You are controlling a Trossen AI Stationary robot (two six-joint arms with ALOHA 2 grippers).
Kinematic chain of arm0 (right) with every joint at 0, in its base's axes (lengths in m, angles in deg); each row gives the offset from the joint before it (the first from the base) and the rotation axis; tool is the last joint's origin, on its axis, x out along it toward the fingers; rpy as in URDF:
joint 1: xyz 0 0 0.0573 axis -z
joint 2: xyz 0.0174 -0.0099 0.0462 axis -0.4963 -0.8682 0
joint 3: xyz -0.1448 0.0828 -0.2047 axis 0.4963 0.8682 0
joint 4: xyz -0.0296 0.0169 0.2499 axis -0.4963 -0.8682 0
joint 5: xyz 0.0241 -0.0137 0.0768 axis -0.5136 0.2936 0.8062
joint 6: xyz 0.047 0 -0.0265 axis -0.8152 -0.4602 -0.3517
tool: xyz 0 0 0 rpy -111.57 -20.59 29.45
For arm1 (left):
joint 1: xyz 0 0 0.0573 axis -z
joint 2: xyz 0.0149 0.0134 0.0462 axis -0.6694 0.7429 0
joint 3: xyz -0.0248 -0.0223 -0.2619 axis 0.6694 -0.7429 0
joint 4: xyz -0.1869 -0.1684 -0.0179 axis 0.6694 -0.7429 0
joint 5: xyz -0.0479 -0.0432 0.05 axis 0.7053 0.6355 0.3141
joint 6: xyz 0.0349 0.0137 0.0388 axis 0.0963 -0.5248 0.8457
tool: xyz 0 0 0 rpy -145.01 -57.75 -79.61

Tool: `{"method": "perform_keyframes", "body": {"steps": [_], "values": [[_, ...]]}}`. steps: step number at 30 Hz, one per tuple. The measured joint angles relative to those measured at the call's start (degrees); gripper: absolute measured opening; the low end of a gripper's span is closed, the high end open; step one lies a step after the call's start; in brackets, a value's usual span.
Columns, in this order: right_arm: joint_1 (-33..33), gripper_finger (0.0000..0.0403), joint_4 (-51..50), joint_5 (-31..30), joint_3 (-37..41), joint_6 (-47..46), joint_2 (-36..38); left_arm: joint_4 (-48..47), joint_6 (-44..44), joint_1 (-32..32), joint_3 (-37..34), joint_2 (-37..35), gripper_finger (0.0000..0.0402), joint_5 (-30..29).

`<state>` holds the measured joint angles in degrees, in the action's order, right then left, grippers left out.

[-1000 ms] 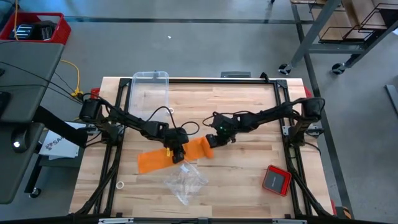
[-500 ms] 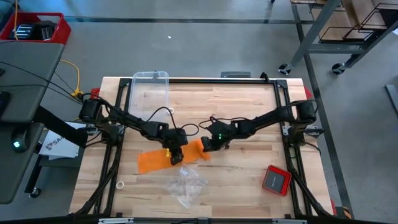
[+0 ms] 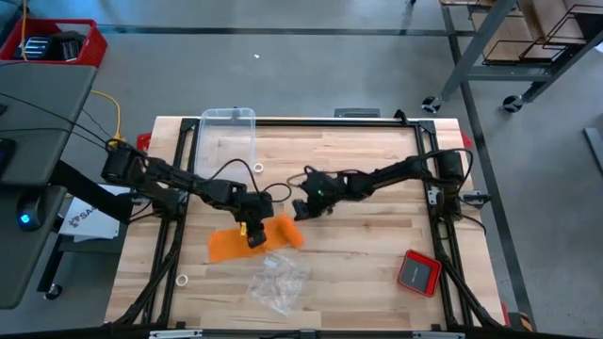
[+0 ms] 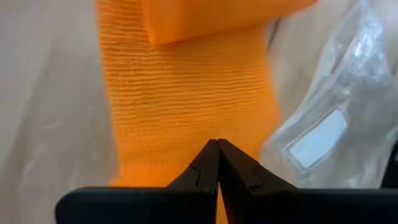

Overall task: Roll bandage
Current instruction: Roll the orange bandage

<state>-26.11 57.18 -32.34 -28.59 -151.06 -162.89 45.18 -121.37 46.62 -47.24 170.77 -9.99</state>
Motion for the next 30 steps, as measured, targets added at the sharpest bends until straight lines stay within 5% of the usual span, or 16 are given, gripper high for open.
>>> {"method": "perform_keyframes", "body": {"steps": [5,12,19,30], "values": [[2.7,0.0,-0.2,2.2,-0.4,2.0,0.0,-1.2,0.5,0.0,0.1,-1.8,0.0,-7.2],[0.3,0.0,4.7,8.3,-0.5,1.5,0.1,-0.8,-1.4,-0.8,0.2,-6.1,0.0,-7.8],[-2.6,0.0,3.9,7.6,-1.6,2.8,-1.5,-1.6,0.6,0.2,0.3,-17.3,0.0,-25.4],[-2.6,0.0,-15.7,6.8,-21.4,24.1,-11.0,-2.0,-5.8,-1.5,0.3,-24.1,0.0,-29.8]]}}
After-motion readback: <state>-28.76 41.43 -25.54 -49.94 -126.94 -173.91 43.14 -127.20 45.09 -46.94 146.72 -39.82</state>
